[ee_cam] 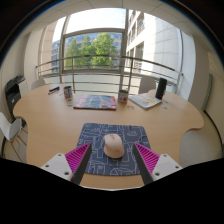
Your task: Arrange mouse
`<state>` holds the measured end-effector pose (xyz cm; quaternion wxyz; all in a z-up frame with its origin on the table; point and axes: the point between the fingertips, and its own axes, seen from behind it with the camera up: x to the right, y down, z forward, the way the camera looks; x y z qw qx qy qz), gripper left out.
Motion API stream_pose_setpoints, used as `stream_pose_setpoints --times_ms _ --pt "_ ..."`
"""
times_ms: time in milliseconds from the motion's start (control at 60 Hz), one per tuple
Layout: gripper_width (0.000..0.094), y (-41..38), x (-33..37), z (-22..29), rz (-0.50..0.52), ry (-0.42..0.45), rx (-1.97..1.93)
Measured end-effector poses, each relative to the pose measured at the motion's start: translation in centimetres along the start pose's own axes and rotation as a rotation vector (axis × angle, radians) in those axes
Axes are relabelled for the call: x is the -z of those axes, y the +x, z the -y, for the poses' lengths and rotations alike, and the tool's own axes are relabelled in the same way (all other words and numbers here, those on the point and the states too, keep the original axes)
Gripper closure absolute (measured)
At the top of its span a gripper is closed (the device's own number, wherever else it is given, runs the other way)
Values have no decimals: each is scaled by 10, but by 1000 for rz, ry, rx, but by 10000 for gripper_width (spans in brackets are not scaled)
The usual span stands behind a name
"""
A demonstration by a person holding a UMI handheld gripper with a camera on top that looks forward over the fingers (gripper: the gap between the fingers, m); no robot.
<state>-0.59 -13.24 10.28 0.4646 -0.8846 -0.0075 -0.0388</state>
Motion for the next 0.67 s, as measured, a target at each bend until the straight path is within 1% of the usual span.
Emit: stream_pose_setpoints --times_ms 167,333,417,667 --pt "87 -13 75 -10 -35 9 -6" --pt "88 -23 127 -21 -47 22 -4" --pt "87 -25 145 -25 -51 19 1" --pt "87 -23 161 -28 -67 19 5"
